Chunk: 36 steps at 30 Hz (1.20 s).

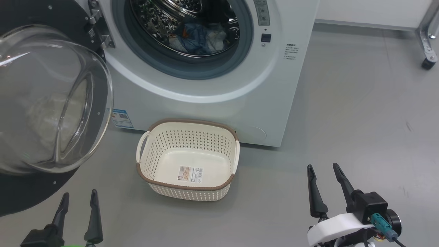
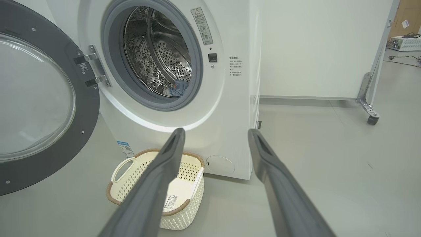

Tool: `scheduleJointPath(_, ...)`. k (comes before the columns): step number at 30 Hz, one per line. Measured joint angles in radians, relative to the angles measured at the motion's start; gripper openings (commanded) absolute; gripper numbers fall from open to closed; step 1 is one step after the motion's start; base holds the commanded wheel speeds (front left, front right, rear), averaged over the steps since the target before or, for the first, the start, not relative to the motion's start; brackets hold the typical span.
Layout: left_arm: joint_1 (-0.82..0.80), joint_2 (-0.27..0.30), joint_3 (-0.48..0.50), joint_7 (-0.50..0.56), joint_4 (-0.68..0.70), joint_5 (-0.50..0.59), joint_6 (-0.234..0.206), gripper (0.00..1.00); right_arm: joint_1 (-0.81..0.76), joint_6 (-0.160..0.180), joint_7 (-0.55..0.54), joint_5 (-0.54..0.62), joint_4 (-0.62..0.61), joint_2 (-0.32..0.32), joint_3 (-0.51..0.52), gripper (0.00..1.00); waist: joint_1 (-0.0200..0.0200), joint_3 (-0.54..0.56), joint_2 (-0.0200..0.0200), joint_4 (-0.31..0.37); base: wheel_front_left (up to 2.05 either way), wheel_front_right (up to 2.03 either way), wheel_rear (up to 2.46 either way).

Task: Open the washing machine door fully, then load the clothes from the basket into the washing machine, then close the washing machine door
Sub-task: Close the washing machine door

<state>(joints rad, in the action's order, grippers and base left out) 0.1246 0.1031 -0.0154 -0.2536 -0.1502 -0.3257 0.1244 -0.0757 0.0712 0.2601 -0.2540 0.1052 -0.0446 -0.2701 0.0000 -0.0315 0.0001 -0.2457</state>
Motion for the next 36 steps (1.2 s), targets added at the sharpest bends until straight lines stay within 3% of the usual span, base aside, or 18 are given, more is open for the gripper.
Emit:
scheduleJointPath(22,-0.003,-0.017,0.068,0.000,-0.039,0.000,0.000,1.00,0.019,0.000,0.000,0.003,0.017,0.000,-0.021,1.00,0.0000,-0.021,0.0000,-0.176,0.00,0.00,0.00)
scheduleJointPath(36,-0.015,-0.030,0.098,0.000,-0.050,0.000,0.000,1.00,0.040,0.000,0.000,0.010,0.038,0.000,-0.037,1.00,0.0000,-0.034,0.0000,-0.243,0.00,0.00,0.00)
